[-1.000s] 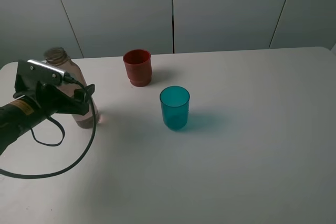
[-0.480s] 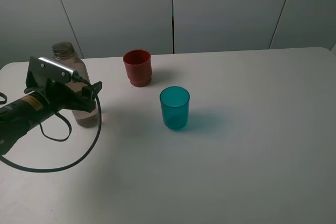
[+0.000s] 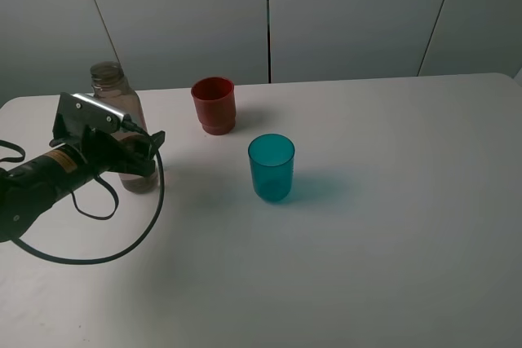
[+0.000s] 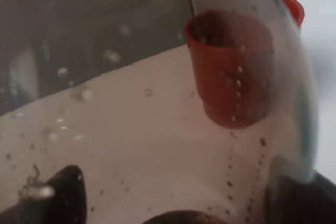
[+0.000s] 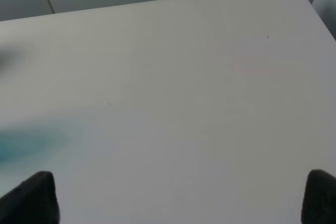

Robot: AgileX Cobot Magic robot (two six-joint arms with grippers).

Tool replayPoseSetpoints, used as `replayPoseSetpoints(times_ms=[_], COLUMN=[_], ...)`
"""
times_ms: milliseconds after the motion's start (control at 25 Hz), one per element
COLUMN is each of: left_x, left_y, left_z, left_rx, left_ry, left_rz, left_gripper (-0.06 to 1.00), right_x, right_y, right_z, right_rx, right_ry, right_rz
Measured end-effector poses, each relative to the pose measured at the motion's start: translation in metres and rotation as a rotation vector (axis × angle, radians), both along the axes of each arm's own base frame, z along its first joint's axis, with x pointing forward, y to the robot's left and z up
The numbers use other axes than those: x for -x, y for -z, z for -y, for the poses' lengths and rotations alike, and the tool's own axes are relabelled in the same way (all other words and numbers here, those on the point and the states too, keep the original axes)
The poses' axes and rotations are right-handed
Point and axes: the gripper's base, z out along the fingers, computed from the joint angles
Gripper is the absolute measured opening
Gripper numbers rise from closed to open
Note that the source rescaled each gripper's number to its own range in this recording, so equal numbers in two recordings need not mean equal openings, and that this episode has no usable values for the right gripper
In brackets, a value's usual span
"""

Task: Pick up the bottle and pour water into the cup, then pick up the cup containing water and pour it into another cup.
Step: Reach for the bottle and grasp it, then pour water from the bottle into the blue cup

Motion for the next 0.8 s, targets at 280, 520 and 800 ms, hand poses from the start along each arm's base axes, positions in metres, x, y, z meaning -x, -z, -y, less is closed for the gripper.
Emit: replayPoseSetpoints(times_ms=[280, 520, 800], left_x=[0.0004, 0.0004, 0.0004], left_y=[0.0000, 0.0000, 0.0000], left_z=[0.0010, 0.0010, 0.0011], left_rx=[-0.003, -0.003, -0.003], left_ry=[0.013, 0.013, 0.015], left_rz=[0.001, 0.001, 0.001], left_gripper=[0.01, 0.01, 0.01], right_x=[0.0000, 0.0000, 0.0000], right_y=[0.0000, 0.0000, 0.0000], right_z=[0.0000, 0.0001, 0.0001], right_rx=[0.000, 0.001, 0.001], right_ry=[0.000, 0.001, 0.001], right_rz=[0.000, 0.000, 0.000])
